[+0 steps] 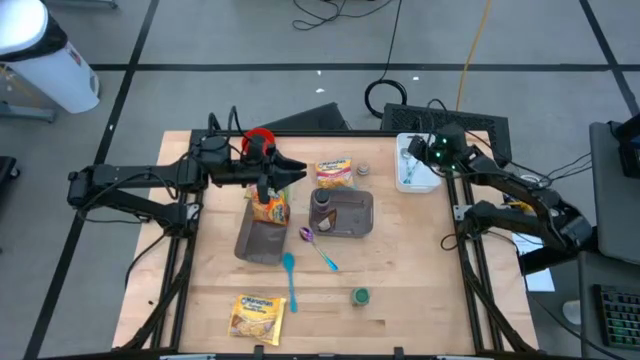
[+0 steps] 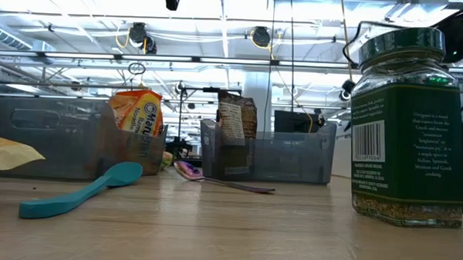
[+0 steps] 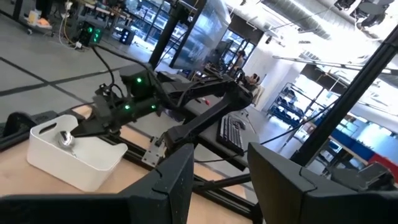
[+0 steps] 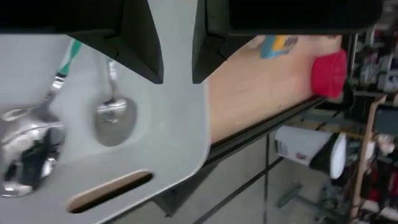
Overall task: Pick & Place Food Item
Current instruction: Put the yellow noodle pack into the left black bin
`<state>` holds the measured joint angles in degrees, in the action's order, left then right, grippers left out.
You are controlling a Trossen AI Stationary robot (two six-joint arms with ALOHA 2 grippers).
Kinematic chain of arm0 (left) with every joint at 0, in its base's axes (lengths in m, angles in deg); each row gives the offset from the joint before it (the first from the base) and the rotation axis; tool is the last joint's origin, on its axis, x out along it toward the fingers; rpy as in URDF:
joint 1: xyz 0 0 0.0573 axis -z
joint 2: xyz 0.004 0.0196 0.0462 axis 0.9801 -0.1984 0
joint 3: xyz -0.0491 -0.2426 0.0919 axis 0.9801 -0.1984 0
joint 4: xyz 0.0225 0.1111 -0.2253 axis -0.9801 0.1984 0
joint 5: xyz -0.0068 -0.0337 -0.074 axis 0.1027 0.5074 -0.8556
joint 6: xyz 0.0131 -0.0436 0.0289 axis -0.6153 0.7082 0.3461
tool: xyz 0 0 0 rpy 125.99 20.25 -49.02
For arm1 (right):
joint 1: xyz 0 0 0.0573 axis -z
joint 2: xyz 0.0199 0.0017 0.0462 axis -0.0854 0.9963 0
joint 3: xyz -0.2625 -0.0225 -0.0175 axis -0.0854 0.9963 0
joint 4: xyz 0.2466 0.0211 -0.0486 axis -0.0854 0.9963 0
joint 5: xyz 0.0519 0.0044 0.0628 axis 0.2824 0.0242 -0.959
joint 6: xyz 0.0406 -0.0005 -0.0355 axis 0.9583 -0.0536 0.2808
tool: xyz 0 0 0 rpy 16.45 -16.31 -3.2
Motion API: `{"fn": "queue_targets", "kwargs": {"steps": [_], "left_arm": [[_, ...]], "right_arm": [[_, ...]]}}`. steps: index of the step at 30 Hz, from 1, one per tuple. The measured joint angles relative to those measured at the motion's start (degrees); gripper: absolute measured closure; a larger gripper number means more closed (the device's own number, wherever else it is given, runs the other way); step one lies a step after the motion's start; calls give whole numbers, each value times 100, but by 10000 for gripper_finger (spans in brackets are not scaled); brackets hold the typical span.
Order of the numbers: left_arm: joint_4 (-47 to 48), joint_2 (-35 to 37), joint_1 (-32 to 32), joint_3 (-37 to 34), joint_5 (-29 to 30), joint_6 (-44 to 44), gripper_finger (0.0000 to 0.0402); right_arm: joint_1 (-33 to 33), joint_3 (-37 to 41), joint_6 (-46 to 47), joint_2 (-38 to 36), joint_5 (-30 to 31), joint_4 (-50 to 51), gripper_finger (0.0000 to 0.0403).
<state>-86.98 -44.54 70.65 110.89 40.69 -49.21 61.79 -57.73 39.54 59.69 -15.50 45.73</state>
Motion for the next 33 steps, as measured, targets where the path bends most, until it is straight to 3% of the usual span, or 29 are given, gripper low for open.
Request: {"fn": "queue_targets", "kwargs": {"steps": [8,13,17,25,33], "left_arm": [[-136,57,-94,3,-11,-312,245],[-90,122,-308,11,-37,-347,245],[-121,136,-523,15,-431,-285,245],[-125,125,-708,13,-801,0,245],[-151,93,-693,13,-725,-34,245]], "right_arm": [[-856,0,-689,-730,17,-140,326],[-1892,0,-1319,-1014,29,-854,326],[-2929,0,-1641,-1008,335,-1665,326],[-4714,0,-2346,-410,1246,-3845,326],[-5249,0,-2132,757,1244,-6297,325]]}}
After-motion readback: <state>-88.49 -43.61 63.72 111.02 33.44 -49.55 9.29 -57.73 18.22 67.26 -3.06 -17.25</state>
